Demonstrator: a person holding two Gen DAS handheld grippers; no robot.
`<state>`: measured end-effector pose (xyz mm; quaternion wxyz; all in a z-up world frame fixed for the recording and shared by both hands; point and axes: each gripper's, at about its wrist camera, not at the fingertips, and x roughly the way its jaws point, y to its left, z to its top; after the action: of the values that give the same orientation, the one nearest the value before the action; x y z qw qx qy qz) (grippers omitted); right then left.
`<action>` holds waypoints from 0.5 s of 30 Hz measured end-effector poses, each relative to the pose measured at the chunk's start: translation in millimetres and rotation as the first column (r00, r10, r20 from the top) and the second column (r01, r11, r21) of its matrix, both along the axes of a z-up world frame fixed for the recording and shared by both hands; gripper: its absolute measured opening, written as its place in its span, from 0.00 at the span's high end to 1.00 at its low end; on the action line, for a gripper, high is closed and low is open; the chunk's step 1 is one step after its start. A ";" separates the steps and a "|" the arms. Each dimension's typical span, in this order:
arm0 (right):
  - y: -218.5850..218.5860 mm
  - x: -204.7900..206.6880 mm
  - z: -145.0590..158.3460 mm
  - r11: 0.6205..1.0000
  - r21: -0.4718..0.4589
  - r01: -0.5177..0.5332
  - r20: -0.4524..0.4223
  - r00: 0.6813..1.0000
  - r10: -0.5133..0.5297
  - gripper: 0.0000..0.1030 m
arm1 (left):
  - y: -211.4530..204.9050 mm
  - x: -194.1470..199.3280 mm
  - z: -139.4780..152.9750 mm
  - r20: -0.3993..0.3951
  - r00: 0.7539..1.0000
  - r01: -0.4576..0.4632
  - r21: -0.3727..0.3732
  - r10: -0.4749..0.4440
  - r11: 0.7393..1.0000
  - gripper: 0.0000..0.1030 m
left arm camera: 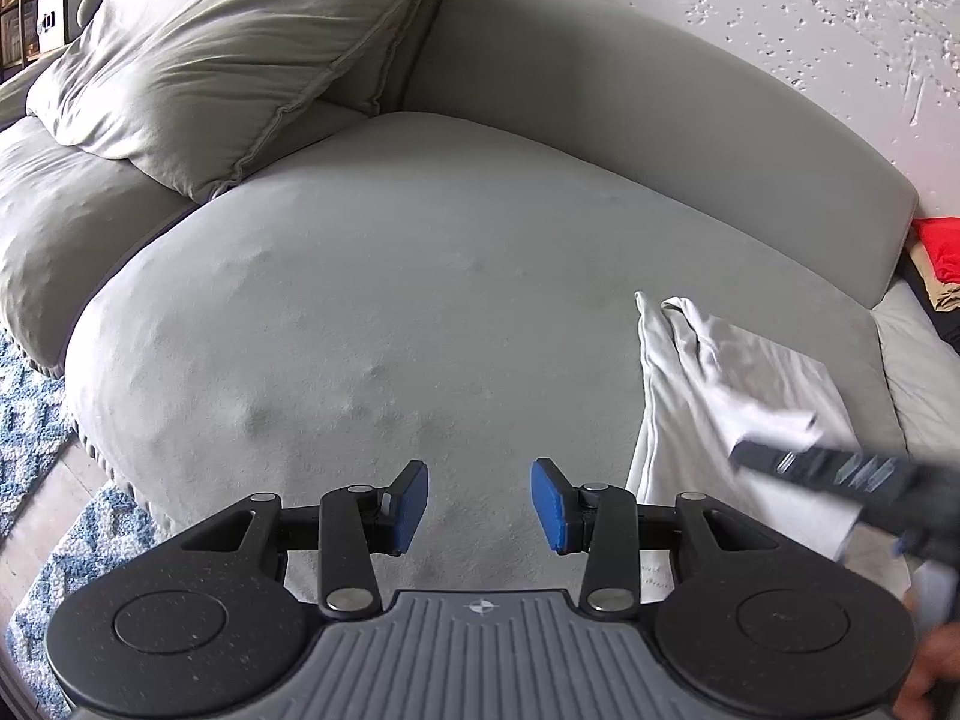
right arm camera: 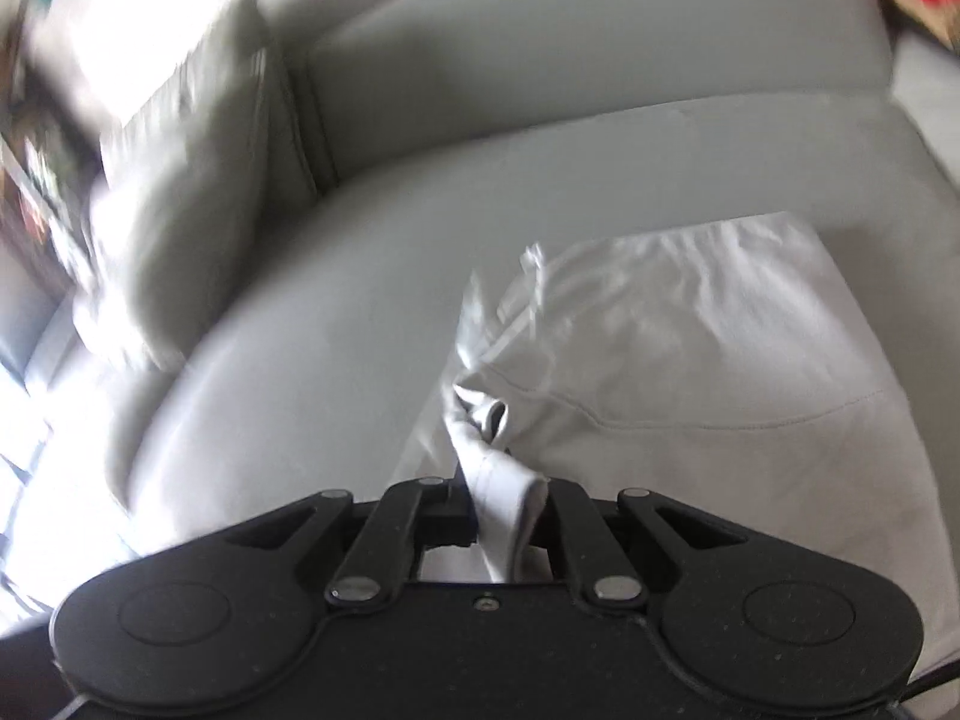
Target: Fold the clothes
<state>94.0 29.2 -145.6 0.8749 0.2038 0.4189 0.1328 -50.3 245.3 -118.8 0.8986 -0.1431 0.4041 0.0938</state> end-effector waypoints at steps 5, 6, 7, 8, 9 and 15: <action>-14.9 18.0 20.1 0.985 0.158 0.064 -0.016 0.998 -0.062 0.96 | -2.3 1.2 1.3 0.005 1.000 0.004 -0.002 -0.004 1.000 0.62; -13.5 18.3 20.6 0.986 0.155 0.063 -0.018 0.998 -0.061 0.96 | -2.8 1.2 1.8 0.006 1.000 0.003 -0.001 -0.003 1.000 0.62; -12.1 18.6 21.2 0.986 0.152 0.062 -0.020 0.998 -0.060 0.96 | -2.9 1.3 2.5 0.007 1.000 0.001 0.000 -0.001 1.000 0.62; -9.8 16.6 20.9 0.988 0.147 0.057 -0.024 0.998 -0.054 0.96 | -2.7 0.9 3.0 0.009 1.000 -0.001 0.001 0.001 1.000 0.62; -7.4 14.6 20.6 0.989 0.142 0.051 -0.027 0.998 -0.048 0.96 | -2.4 0.3 3.5 0.011 1.000 -0.005 0.001 0.005 1.000 0.62; 14.1 7.1 13.9 0.995 0.095 -0.032 -0.054 0.998 0.037 0.95 | 1.1 -3.7 5.9 0.024 0.999 -0.032 -0.012 0.032 0.999 0.63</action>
<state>101.1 43.3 -131.6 0.8498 0.2412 0.4399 0.1617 -54.0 246.4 -112.9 0.9009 -0.1558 0.3915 0.1041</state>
